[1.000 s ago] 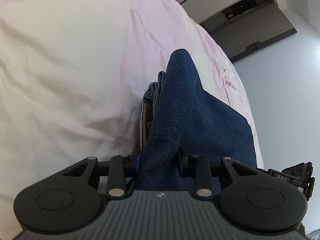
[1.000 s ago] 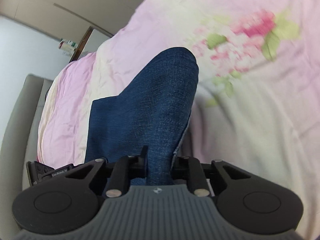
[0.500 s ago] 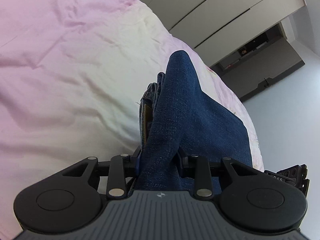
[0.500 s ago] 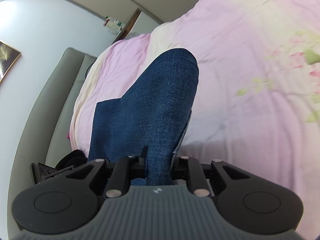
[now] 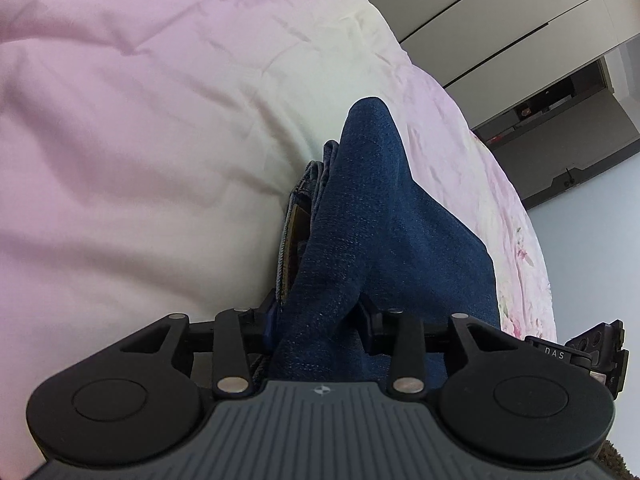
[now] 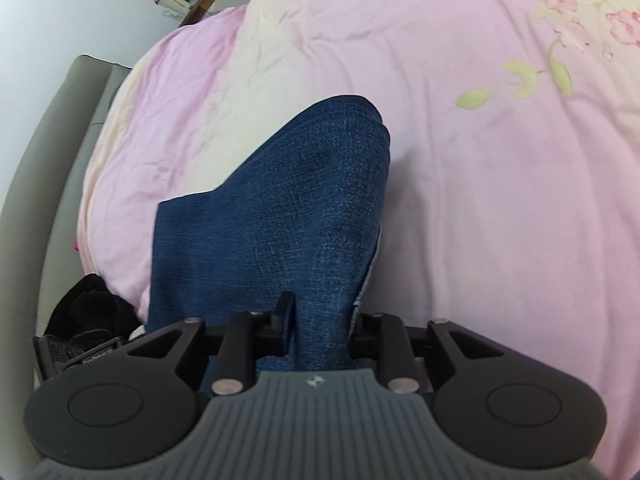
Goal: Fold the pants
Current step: 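Release the folded jeans and raise both tools away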
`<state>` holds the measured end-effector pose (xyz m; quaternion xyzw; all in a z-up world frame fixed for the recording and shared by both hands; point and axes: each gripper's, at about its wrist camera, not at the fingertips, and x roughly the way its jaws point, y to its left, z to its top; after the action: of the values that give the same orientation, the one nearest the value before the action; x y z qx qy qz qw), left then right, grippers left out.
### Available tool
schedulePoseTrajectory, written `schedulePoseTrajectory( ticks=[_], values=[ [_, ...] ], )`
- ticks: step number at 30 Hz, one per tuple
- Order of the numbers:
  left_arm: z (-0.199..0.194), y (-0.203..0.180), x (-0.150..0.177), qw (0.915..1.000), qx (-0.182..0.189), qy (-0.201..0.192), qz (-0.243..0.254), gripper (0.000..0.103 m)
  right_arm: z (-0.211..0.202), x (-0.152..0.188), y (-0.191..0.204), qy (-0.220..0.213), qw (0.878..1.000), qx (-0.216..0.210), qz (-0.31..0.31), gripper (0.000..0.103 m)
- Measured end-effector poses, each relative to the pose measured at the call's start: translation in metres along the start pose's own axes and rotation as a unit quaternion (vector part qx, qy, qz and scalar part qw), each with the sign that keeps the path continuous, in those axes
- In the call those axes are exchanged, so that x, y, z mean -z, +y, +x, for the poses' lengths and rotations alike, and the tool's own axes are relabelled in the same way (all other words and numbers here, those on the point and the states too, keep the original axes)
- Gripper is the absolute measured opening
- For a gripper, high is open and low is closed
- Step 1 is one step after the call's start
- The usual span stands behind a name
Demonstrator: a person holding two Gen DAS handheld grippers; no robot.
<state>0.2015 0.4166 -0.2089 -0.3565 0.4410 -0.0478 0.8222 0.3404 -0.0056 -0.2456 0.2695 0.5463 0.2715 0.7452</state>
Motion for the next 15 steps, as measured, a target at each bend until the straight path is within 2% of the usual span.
schedulePoseTrajectory(
  ticks=[3,5,10,13,15],
  values=[
    [-0.003,-0.016,-0.005,0.9992,-0.028,-0.006,0.028,0.051,0.000,-0.001,0.010,-0.002,0.999,0.028,-0.016,0.037],
    [-0.012,-0.029,-0.006,0.9975,-0.046,-0.014,0.051,0.052,-0.007,0.001,0.016,-0.008,0.998,0.054,-0.032,0.042],
    [-0.067,-0.059,-0.009,0.9935,-0.046,-0.055,0.089,0.057,-0.044,0.010,0.042,-0.033,0.989,0.111,-0.092,0.047],
    [-0.110,-0.093,-0.009,0.9853,-0.053,-0.079,0.142,0.060,-0.081,0.021,0.064,-0.073,0.982,0.107,-0.138,0.048],
    [-0.139,-0.117,-0.007,0.9764,-0.069,-0.095,0.182,0.060,-0.112,0.031,0.085,-0.103,0.976,0.100,-0.164,0.052]
  ],
)
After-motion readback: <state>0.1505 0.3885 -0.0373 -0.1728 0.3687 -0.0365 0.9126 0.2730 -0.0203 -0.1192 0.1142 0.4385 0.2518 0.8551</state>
